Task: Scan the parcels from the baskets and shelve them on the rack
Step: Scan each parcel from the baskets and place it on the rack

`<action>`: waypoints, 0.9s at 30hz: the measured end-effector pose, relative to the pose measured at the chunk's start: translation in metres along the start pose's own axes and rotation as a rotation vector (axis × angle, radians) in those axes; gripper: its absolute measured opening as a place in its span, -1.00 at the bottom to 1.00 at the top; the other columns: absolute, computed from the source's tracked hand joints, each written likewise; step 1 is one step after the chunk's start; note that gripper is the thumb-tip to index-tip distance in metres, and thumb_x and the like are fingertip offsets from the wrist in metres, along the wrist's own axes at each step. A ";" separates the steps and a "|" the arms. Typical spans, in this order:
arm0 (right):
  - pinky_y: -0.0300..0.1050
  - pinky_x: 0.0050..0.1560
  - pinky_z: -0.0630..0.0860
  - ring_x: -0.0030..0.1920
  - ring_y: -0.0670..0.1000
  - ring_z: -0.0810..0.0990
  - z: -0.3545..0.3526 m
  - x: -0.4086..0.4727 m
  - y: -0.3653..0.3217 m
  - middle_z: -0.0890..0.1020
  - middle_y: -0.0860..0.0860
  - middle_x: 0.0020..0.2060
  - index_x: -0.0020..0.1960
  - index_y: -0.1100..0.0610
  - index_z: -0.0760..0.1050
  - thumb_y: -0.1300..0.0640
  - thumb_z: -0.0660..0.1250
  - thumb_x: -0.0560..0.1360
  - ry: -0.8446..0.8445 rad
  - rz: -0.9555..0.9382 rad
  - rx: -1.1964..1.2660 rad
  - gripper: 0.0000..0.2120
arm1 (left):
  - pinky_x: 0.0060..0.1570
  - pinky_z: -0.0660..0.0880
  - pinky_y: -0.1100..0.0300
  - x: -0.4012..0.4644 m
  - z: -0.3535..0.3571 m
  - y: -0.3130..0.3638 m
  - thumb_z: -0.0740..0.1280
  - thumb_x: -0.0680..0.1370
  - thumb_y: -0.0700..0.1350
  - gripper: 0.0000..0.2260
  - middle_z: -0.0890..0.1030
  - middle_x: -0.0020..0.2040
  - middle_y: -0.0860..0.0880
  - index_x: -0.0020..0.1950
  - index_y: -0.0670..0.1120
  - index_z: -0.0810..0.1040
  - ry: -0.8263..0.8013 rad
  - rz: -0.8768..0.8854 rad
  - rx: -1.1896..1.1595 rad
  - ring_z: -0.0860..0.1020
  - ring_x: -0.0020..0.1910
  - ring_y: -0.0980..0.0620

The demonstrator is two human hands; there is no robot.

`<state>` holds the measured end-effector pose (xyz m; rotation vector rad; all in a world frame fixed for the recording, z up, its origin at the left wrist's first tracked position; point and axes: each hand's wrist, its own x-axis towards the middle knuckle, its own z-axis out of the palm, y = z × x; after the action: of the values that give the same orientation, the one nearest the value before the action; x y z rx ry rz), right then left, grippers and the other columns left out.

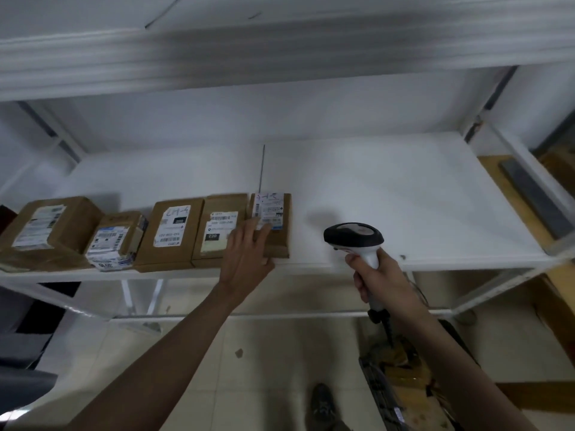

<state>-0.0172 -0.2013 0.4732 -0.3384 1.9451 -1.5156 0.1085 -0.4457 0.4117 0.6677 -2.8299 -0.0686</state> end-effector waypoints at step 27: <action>0.13 -0.18 0.54 -0.25 0.14 0.56 -0.107 -0.327 0.186 0.60 0.20 -0.19 0.25 0.16 0.46 0.09 0.35 0.61 0.802 0.335 0.154 -0.74 | 0.16 0.37 0.04 -0.138 0.052 0.278 0.38 0.52 -0.05 -0.70 0.48 0.16 -0.04 0.24 -0.05 0.49 -0.402 0.907 -0.235 0.47 0.17 -0.08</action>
<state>0.1986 0.1202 0.4193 0.7396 2.2738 -1.6930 0.0951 -0.1358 0.3587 -0.7714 -3.1208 -0.3972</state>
